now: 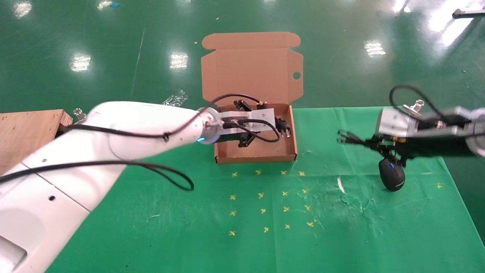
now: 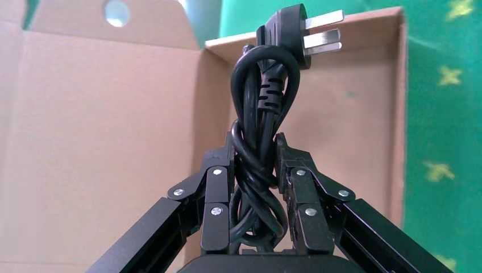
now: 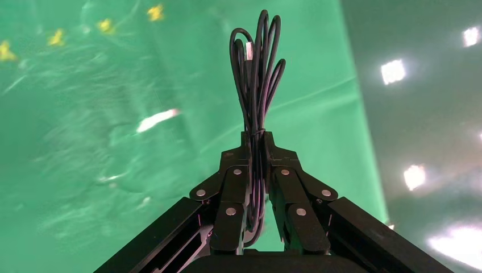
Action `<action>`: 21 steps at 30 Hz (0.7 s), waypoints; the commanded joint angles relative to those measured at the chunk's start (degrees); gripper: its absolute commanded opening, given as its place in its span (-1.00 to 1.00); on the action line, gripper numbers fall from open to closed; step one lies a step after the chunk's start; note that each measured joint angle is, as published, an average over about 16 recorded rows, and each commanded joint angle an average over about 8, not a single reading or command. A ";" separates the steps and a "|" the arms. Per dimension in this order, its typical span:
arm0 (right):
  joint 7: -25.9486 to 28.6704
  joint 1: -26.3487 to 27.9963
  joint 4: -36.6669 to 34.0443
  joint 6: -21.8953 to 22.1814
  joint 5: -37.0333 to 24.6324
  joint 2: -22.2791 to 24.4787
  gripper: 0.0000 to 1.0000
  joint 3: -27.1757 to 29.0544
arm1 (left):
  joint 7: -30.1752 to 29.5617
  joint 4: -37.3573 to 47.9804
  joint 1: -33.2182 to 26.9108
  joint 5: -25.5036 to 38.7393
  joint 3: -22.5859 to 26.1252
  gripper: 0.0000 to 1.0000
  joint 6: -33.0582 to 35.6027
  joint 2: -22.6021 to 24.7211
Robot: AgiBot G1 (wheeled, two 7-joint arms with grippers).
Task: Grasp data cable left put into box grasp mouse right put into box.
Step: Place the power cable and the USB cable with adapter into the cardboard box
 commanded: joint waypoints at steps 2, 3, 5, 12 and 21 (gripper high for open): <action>3.72 -2.15 4.85 0.15 -0.68 1.22 -1.00 -0.10 | -3.20 -0.21 -0.60 -0.08 5.67 0.25 -3.62 0.11; 4.45 -2.54 5.74 0.19 -0.88 1.39 -1.00 -0.15 | -4.14 -0.32 -1.07 -0.68 7.14 0.50 -3.88 0.09; 5.67 -3.11 7.11 0.35 -1.23 1.67 -1.00 -0.16 | -5.63 -0.42 -1.99 -1.74 9.75 1.00 -4.50 0.05; 8.57 -3.57 10.52 1.95 -1.77 3.35 -1.00 0.99 | -8.93 0.03 -4.26 -4.68 16.47 1.00 -7.41 -0.05; 10.40 -1.78 15.24 2.84 -0.88 4.62 -1.00 2.91 | -11.96 2.39 -6.98 -8.49 20.29 1.00 -10.96 -0.76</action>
